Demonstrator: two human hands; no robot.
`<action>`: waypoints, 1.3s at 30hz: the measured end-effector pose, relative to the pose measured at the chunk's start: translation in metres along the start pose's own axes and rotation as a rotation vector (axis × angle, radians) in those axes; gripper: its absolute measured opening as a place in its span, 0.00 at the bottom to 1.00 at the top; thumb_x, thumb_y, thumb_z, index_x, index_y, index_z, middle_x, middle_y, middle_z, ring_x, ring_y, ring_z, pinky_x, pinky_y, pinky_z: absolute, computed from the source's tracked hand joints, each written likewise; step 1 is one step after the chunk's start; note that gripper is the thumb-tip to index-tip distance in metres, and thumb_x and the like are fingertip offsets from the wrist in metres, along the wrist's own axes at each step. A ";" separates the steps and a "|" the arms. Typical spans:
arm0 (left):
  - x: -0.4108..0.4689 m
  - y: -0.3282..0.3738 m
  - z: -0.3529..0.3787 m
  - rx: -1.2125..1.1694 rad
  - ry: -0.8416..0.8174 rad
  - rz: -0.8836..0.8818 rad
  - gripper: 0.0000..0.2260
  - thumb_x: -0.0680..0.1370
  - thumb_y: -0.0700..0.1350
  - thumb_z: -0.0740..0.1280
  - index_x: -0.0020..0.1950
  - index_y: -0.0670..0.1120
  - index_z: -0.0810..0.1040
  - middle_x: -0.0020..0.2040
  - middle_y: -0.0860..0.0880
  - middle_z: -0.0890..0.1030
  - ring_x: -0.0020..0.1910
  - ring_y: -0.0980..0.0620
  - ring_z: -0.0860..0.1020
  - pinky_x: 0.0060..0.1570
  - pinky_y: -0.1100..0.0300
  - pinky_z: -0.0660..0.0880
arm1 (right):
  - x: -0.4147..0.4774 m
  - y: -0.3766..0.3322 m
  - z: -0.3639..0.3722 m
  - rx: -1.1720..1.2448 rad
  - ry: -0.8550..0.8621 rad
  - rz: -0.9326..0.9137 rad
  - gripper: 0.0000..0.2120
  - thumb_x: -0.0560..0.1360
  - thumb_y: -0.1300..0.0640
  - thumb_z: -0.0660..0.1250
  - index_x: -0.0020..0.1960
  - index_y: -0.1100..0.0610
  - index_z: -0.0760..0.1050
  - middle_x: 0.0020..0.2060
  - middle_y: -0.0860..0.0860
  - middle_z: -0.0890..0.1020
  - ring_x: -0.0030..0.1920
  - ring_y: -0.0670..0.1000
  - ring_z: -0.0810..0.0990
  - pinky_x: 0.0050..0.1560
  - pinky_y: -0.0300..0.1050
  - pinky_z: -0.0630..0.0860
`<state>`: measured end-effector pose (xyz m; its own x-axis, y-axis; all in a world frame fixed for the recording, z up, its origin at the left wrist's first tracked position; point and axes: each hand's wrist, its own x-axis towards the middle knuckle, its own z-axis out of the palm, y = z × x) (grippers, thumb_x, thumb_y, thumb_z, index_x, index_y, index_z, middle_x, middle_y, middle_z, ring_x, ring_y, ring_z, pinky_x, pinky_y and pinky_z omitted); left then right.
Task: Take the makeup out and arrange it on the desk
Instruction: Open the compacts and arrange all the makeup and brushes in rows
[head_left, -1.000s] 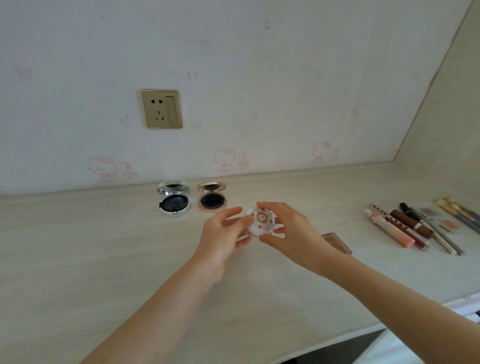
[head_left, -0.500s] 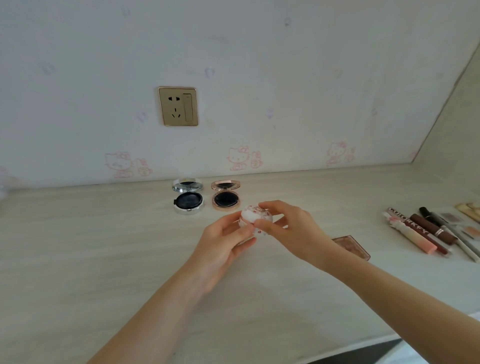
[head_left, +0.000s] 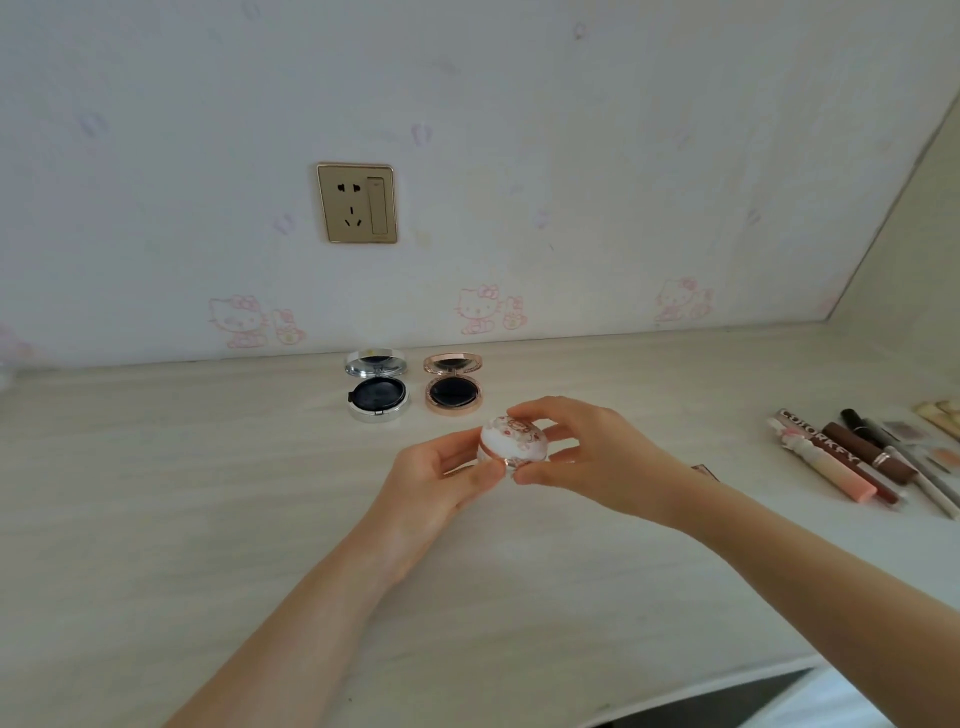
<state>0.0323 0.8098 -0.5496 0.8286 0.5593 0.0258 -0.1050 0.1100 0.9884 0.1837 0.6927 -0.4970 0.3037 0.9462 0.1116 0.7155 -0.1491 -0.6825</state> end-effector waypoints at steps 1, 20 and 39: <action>-0.001 0.001 0.000 0.050 0.006 0.012 0.16 0.70 0.44 0.74 0.58 0.50 0.81 0.57 0.50 0.83 0.61 0.52 0.78 0.63 0.52 0.71 | 0.001 0.000 -0.001 0.024 -0.015 0.010 0.26 0.67 0.50 0.76 0.63 0.45 0.73 0.56 0.38 0.78 0.55 0.40 0.78 0.54 0.37 0.78; -0.002 0.003 0.002 0.273 0.138 0.094 0.25 0.69 0.35 0.75 0.65 0.44 0.76 0.54 0.53 0.83 0.53 0.58 0.82 0.51 0.67 0.77 | 0.004 0.006 0.001 0.071 0.026 0.097 0.27 0.70 0.52 0.74 0.67 0.48 0.72 0.60 0.41 0.78 0.55 0.40 0.79 0.57 0.37 0.76; -0.002 -0.020 0.003 0.743 0.194 0.155 0.37 0.65 0.53 0.79 0.71 0.51 0.70 0.57 0.58 0.82 0.60 0.61 0.75 0.60 0.69 0.66 | 0.001 0.021 0.010 -0.065 -0.029 0.051 0.19 0.72 0.52 0.72 0.63 0.46 0.76 0.59 0.44 0.78 0.57 0.43 0.76 0.58 0.42 0.76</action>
<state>0.0340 0.8040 -0.5689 0.7165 0.6644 0.2128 0.2405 -0.5216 0.8186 0.1929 0.6937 -0.5186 0.3233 0.9446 0.0560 0.7389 -0.2150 -0.6386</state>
